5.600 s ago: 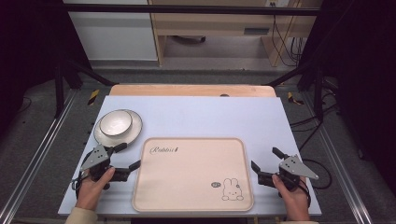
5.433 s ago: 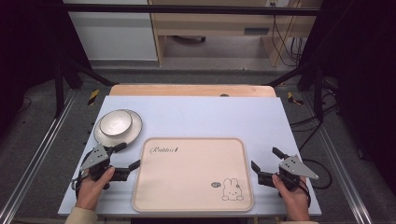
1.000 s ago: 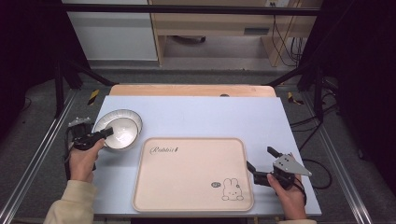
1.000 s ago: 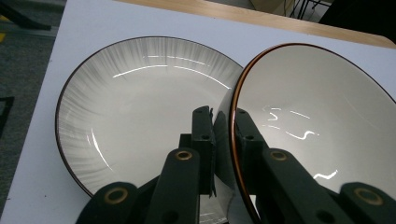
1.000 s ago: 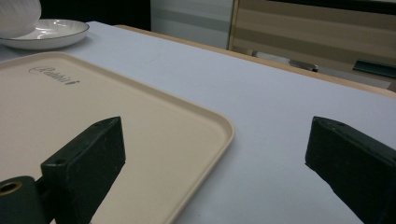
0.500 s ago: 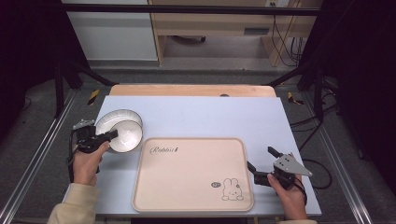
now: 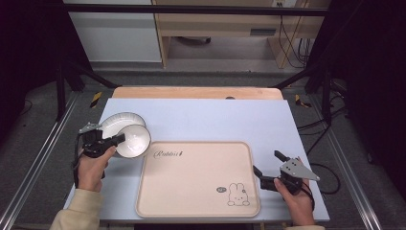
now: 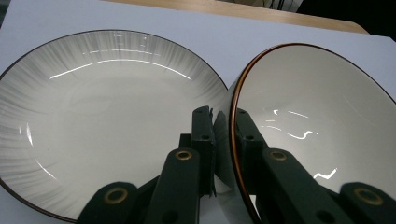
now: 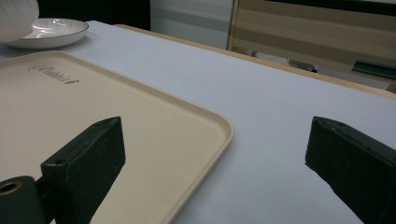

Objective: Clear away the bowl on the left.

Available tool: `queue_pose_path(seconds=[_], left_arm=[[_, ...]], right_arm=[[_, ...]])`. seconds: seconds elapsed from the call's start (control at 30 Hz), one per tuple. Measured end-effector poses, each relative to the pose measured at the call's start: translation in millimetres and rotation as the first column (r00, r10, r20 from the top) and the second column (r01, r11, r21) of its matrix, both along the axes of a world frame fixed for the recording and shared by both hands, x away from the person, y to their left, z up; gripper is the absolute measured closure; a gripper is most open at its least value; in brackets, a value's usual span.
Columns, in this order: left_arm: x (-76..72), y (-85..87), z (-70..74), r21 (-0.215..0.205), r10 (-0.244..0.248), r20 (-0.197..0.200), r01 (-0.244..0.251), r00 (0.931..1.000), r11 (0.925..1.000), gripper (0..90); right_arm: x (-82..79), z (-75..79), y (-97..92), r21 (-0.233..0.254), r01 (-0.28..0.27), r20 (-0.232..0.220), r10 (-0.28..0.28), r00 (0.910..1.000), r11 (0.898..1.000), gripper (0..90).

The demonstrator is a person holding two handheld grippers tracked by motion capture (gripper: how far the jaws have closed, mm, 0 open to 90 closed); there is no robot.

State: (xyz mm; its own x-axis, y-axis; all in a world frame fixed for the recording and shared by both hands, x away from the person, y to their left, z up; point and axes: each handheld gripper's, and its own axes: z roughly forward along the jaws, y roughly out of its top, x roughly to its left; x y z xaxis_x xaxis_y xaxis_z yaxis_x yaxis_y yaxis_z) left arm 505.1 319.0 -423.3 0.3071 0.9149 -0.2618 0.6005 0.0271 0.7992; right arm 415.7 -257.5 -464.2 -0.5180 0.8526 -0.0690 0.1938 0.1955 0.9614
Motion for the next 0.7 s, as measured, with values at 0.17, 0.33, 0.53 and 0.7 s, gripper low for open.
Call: queue_pose_path(seconds=[0.17, 0.33, 0.53, 0.7], left_arm=[[-0.8, -3.2, 1.7, 0.004, -0.013, 0.005, 0.013, 0.9999, 0.9999, 81.5], [-2.2, -5.8, 3.3, 0.007, -0.022, 0.008, 0.022, 0.9997, 0.9997, 81.5], [-3.1, -8.5, 4.5, 0.005, -0.028, 0.012, 0.028, 0.9995, 0.9996, 81.5], [-3.5, -11.3, 5.1, 0.007, -0.035, 0.015, 0.035, 0.9993, 0.9994, 81.5]], right_arm=[[0.0, -0.1, -0.2, -0.001, 0.001, -0.001, -0.001, 1.0, 1.0, 5.1], [-0.3, 0.6, -0.9, 0.002, 0.001, 0.004, -0.001, 1.0, 1.0, 5.2], [-0.4, 0.7, -1.0, 0.002, 0.002, 0.005, -0.002, 1.0, 1.0, 5.2], [-0.4, 0.8, -1.7, 0.002, 0.004, 0.005, -0.004, 1.0, 1.0, 5.2]])
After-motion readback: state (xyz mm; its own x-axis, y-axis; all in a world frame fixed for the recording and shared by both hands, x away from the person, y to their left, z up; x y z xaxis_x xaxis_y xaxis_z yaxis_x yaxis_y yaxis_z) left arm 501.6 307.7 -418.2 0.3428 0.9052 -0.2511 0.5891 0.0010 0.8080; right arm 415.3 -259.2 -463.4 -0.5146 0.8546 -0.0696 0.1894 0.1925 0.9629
